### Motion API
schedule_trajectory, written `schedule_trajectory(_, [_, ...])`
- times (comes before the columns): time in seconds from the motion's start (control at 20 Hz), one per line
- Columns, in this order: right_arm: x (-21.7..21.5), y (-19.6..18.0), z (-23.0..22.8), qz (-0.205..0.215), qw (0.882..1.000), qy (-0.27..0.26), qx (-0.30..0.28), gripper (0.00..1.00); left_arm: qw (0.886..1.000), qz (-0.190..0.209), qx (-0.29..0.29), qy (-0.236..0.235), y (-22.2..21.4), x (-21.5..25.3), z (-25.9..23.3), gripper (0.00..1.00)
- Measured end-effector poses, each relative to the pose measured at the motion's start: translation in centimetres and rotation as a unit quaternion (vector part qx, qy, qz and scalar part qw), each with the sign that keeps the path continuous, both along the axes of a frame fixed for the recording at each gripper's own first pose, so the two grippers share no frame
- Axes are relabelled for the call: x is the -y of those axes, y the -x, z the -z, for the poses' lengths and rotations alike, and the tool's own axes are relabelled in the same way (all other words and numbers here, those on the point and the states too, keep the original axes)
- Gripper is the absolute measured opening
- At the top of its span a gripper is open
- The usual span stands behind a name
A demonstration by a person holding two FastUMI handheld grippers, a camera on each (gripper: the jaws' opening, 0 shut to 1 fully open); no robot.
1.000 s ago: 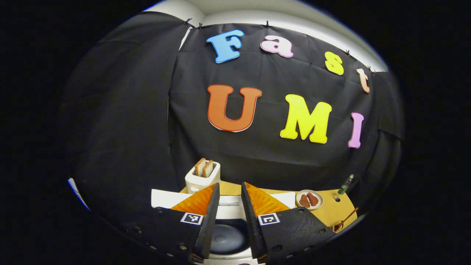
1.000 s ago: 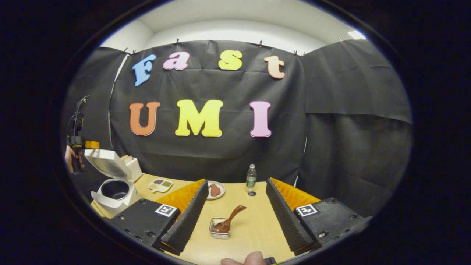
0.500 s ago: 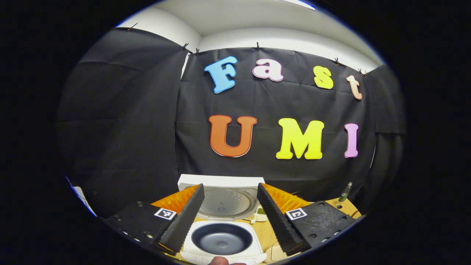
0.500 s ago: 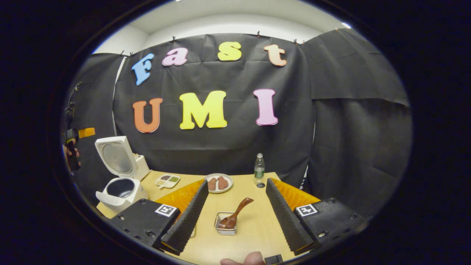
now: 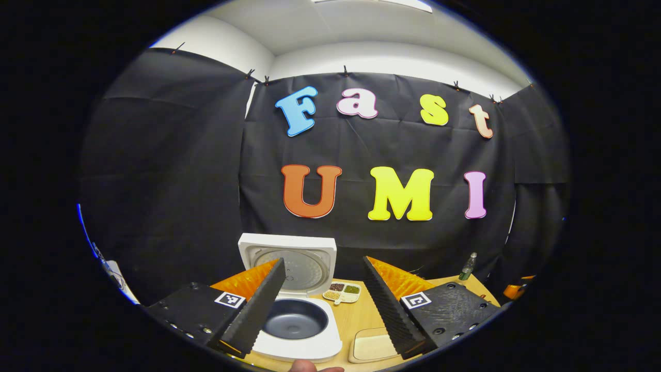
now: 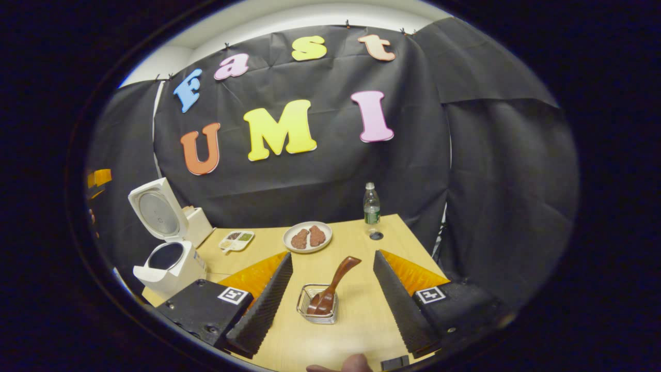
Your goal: Close the left gripper, press the button to open the rice cooker; take a wooden spoon from the chopstick holder with the right hand, scoop a spoonful of rice and pour it into the rice cooker, then put the wooden spoon back into the chopstick holder.
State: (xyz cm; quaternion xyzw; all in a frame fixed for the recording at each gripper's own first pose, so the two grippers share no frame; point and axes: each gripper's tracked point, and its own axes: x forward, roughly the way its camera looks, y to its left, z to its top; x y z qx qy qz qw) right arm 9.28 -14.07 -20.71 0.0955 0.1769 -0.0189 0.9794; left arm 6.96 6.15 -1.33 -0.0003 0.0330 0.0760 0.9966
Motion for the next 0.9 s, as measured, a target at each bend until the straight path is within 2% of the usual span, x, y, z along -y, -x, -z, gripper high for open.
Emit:
schedule_trajectory(0.1, [0.5, -1.6, 2.7, -0.008, 1.0, -0.017, -0.018, 1.0, 1.0, -0.008, -0.003, 0.007, 0.7, 0.7, -0.1, 0.94])
schedule_trajectory(0.15, [0.7, -2.5, 4.0, -0.013, 0.999, -0.023, -0.027, 0.96, 1.0, -0.011, -0.006, 0.006, 0.9, 1.0, 0.0, 0.94])
schedule_trajectory(0.2, [0.7, -3.3, 5.2, -0.022, 0.999, -0.034, -0.036, 1.0, 1.0, -0.017, -0.01, 0.005, 1.0, 1.3, 0.3, 0.94])
schedule_trajectory(0.3, [0.4, -5.4, 7.5, -0.04, 0.996, -0.06, -0.059, 0.99, 0.999, -0.029, -0.017, 0.0, 1.1, 1.7, 0.5, 0.94])
schedule_trajectory(0.6, [-0.1, -9.7, 13.8, -0.062, 0.986, -0.099, -0.123, 0.88, 0.996, -0.081, -0.035, -0.002, 2.6, 1.8, 1.5, 0.94])
schedule_trajectory(0.75, [-0.2, -10.7, 15.5, -0.071, 0.982, -0.113, -0.134, 0.75, 0.994, -0.097, -0.05, -0.002, 3.6, 2.0, 2.1, 0.94])
schedule_trajectory(0.8, [0.1, -11.0, 15.7, -0.073, 0.982, -0.114, -0.134, 0.79, 0.993, -0.102, -0.051, -0.002, 3.9, 2.0, 2.2, 0.94])
schedule_trajectory(0.9, [-0.1, -11.5, 16.3, -0.078, 0.98, -0.118, -0.137, 0.7, 0.993, -0.109, -0.054, -0.001, 4.4, 2.2, 2.5, 0.94])
